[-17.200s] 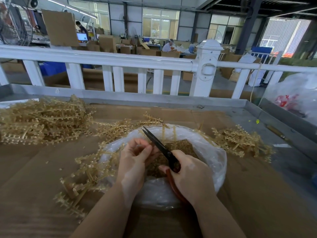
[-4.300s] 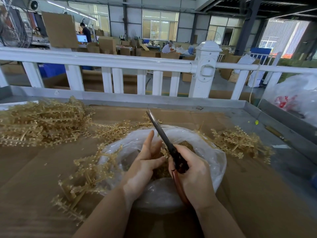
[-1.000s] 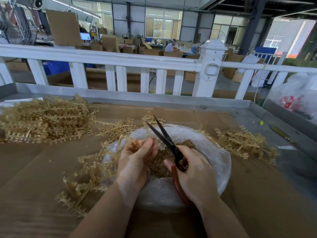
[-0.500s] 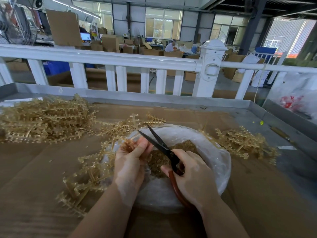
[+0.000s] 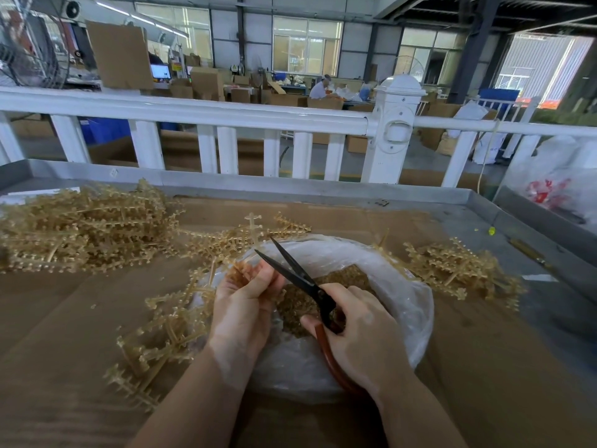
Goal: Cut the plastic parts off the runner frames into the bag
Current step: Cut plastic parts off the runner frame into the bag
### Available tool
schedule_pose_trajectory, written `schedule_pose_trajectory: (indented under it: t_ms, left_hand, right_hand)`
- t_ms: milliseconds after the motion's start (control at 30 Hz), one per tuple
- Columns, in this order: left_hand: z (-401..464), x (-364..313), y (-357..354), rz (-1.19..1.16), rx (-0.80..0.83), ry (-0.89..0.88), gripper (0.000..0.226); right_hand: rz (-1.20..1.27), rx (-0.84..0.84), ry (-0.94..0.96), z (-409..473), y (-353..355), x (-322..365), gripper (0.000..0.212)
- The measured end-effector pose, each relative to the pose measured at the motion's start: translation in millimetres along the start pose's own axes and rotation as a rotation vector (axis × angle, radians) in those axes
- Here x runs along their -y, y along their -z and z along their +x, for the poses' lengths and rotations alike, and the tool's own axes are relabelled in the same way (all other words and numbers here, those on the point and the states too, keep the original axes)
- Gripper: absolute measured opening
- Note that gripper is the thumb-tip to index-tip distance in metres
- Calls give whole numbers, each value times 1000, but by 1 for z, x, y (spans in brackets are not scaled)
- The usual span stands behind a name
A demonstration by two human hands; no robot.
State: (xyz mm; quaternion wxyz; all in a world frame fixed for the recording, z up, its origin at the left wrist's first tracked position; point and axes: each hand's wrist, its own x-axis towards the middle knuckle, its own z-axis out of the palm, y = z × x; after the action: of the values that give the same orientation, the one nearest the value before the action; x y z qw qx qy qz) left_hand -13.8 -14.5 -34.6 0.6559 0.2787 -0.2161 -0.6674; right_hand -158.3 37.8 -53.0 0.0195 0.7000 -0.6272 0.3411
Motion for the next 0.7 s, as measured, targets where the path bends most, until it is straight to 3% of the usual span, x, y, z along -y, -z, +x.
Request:
schedule_pose_trajectory:
  t_ms: [367, 700]
  left_hand:
    - [-3, 0, -2, 35, 66, -28, 27]
    - [1, 3, 0, 49, 65, 43, 17]
  right_hand:
    - [60, 18, 8, 0, 4, 1, 40]
    - [76, 45, 29, 1, 5, 0, 30]
